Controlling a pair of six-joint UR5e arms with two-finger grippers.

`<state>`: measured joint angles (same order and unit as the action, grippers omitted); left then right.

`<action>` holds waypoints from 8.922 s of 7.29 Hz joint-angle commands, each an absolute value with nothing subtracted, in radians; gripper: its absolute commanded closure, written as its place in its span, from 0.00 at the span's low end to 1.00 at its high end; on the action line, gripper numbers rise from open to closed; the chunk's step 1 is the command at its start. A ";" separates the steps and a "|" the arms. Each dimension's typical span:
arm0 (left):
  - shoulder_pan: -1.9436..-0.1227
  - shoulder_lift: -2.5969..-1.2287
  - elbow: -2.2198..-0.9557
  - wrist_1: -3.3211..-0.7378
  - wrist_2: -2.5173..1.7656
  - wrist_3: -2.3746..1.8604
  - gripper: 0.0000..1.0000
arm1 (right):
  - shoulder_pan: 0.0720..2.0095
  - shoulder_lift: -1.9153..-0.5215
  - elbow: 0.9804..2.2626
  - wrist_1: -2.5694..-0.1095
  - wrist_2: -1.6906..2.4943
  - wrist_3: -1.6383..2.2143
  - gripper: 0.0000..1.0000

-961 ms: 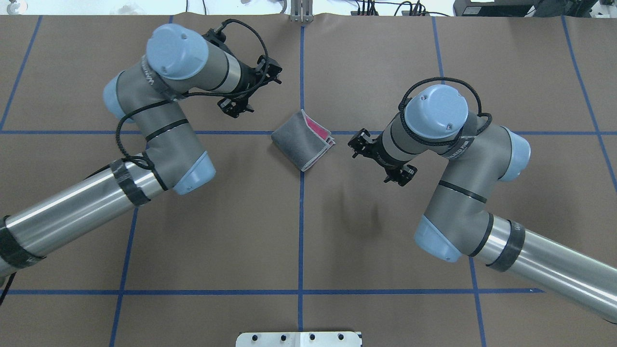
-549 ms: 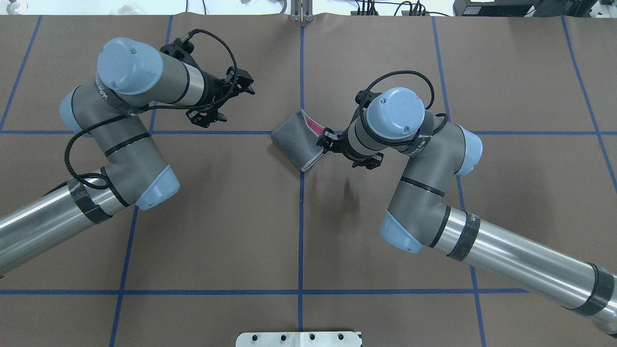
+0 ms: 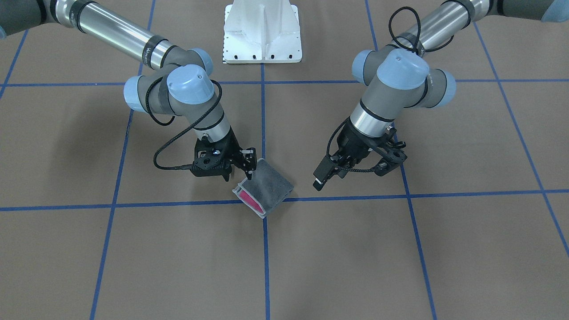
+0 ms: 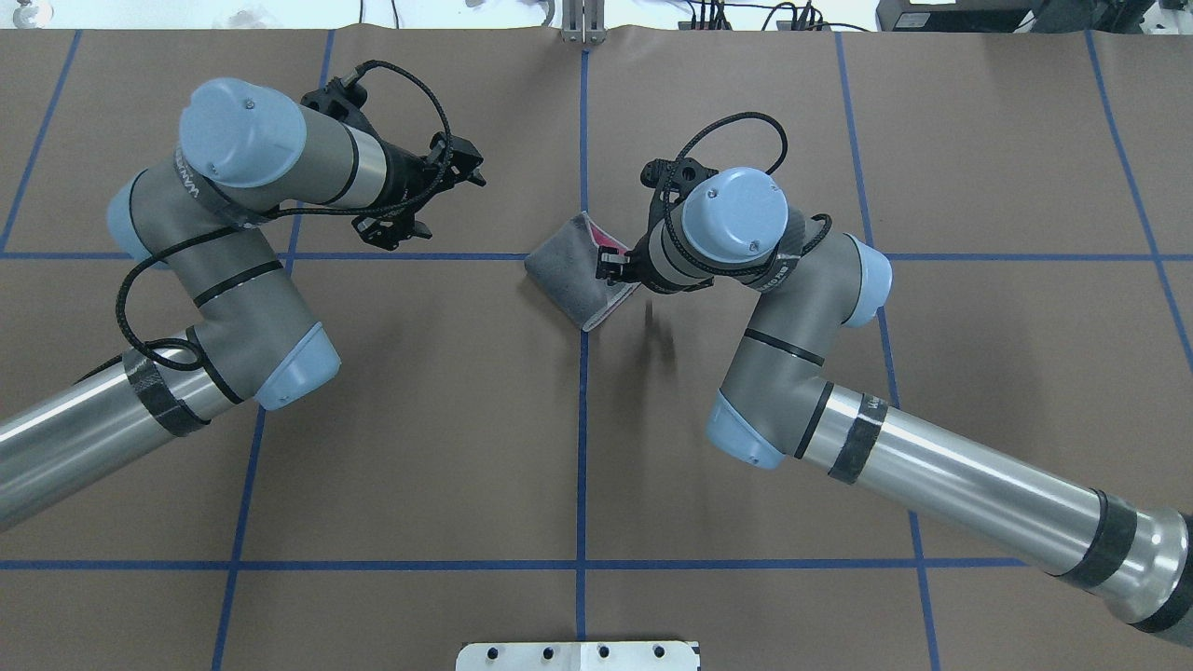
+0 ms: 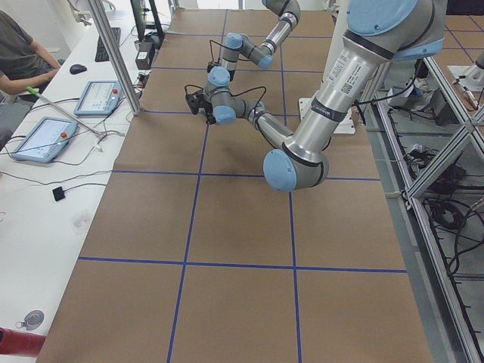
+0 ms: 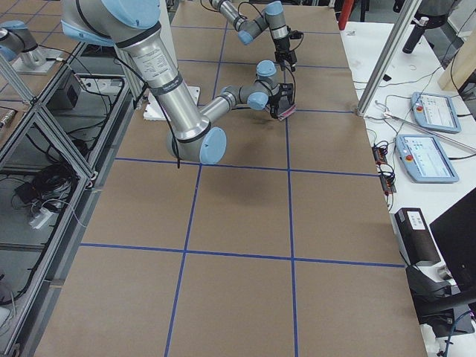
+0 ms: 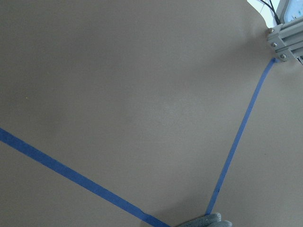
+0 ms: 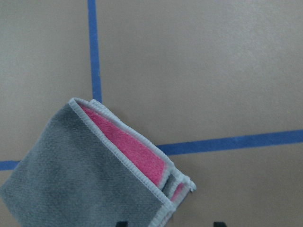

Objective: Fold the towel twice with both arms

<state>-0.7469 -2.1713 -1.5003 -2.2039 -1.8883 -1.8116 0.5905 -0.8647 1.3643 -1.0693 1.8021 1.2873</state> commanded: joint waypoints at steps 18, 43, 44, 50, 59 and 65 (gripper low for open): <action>-0.733 -2.172 -1.477 -2.204 -1.885 -1.815 0.00 | 0.624 -0.853 1.360 -1.028 1.845 1.276 1.00; -0.598 -2.374 -1.139 -2.637 -1.605 -1.855 0.00 | 0.736 -1.016 1.469 -1.028 2.064 1.270 0.00; -0.588 -2.376 -1.128 -2.637 -1.603 -1.855 0.00 | 0.799 -1.046 1.494 -1.029 2.145 1.267 0.00; -0.555 -2.375 -1.094 -2.640 -1.592 -1.858 0.00 | 0.896 -1.088 1.534 -1.039 2.241 1.252 0.00; -0.659 -2.162 -1.517 -2.342 -1.819 -1.839 0.00 | 1.004 -1.265 1.633 -1.039 2.240 1.230 0.00; -0.924 -1.586 -2.077 -1.735 -1.969 -0.788 0.00 | 1.265 -1.564 1.647 -1.096 2.241 0.633 0.00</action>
<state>-0.8434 -1.7099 -2.0268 -1.7856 -1.9378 -1.0515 1.2144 -1.5162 1.6473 -1.0542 2.2394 0.7813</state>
